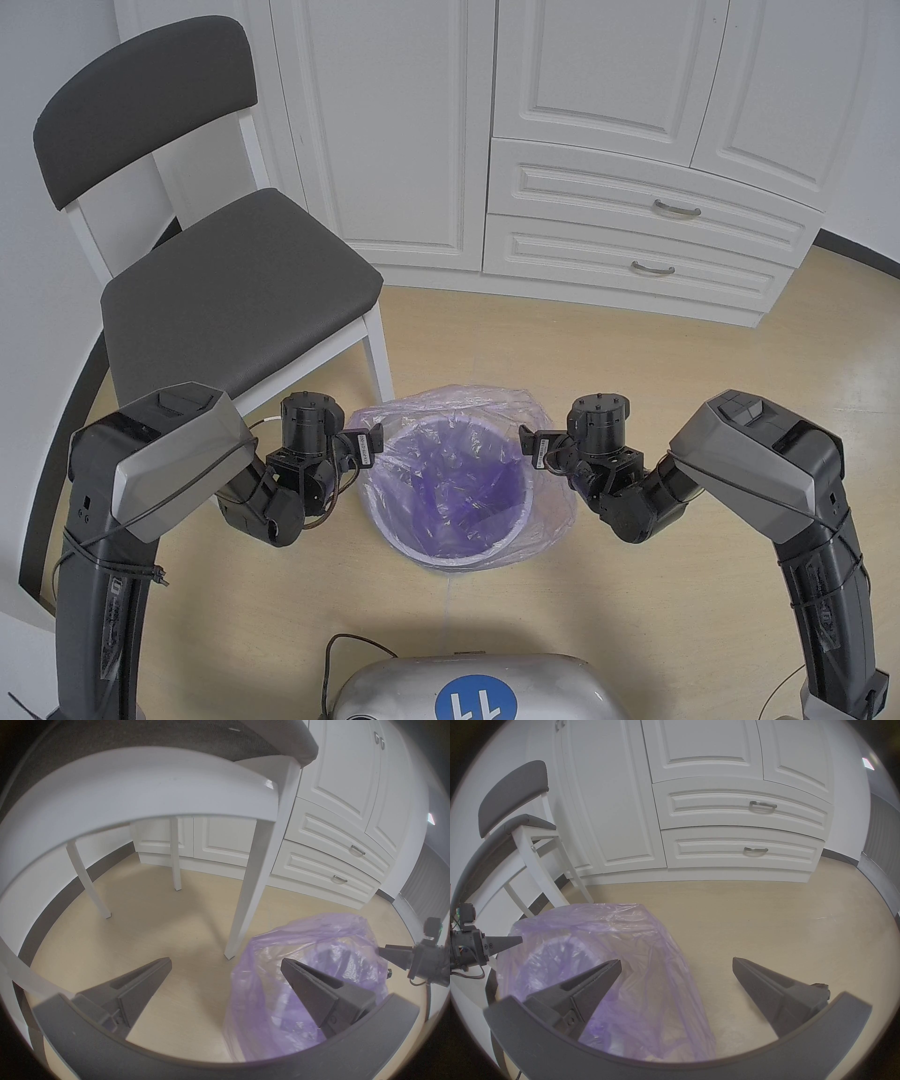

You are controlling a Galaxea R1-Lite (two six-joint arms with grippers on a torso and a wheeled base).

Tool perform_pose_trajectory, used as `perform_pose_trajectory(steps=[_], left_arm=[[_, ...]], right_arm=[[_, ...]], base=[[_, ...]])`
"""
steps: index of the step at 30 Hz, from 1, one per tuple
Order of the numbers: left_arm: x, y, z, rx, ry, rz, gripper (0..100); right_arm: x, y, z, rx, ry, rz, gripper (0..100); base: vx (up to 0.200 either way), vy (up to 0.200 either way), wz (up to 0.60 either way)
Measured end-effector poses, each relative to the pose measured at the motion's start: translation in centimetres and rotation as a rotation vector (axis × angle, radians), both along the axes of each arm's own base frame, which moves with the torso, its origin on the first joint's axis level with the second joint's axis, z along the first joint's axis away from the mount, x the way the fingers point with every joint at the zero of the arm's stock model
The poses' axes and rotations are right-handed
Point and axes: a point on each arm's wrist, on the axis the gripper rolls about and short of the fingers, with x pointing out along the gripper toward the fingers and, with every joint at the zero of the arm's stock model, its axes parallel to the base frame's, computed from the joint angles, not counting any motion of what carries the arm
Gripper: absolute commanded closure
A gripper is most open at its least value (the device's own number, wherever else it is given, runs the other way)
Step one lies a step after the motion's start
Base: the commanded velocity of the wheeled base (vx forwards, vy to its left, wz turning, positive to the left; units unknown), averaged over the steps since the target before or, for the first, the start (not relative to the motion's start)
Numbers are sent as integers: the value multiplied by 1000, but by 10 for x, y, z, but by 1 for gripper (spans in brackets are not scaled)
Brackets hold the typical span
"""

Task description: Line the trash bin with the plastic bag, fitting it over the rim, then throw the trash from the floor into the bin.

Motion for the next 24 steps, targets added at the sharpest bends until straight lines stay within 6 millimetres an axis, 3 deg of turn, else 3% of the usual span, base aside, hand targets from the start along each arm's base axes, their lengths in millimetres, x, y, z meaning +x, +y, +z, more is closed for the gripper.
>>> perform_pose_trajectory(steps=[14,24], left_arm=[[24,5,-7,-51,-44,51,0],[35,10,-16,-56,-50,70,0]], right_arm=[[28,-1,-9,127,-76,-58,0],[33,0,-18,150,-73,-54,0]], base=[[0,0,0],[0,0,0]])
